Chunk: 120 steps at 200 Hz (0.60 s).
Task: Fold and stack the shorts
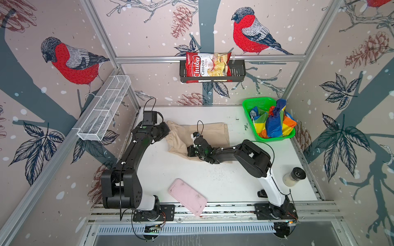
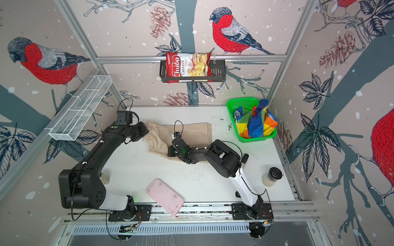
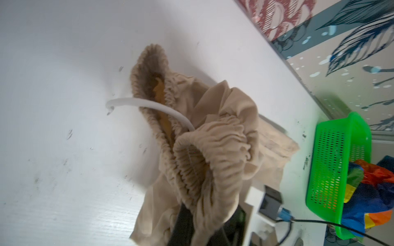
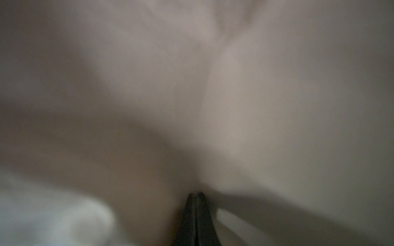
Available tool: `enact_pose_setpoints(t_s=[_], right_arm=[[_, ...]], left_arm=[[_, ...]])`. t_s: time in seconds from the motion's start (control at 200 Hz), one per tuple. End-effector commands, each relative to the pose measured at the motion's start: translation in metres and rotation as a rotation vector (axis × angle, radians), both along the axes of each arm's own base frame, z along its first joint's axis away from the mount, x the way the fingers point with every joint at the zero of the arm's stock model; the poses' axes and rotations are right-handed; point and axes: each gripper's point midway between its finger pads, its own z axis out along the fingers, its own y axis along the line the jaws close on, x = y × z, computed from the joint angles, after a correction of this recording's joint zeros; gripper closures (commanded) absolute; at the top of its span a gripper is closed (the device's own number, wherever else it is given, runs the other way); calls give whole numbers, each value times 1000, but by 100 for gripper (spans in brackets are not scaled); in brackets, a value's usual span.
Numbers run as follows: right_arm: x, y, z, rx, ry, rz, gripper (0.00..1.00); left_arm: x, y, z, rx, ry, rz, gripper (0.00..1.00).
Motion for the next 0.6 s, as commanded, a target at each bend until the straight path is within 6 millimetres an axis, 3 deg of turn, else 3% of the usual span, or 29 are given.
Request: enact_pose_setpoints(t_s=[0.0, 0.14, 0.24, 0.3, 0.375, 0.5, 0.595], right_arm=[[-22, 5, -14, 54, 115, 114, 100], [-16, -12, 38, 174, 69, 140, 92], [-20, -47, 82, 197, 6, 130, 84], [-23, -75, 97, 161, -34, 86, 82], [-24, -110, 87, 30, -40, 16, 82], [-22, -170, 47, -158, 13, -93, 85], [-27, -198, 20, -210, 56, -124, 88]], left_arm=[[-2, -7, 9, 5, 19, -28, 100], [4, -16, 16, 11, 0, -40, 100], [9, -19, 16, 46, 13, -52, 100], [11, -20, 16, 57, 19, -56, 100], [13, -19, 18, 63, 17, -55, 100], [17, -13, 27, 114, 4, -50, 100], [23, -11, 37, 162, 5, -70, 100]])
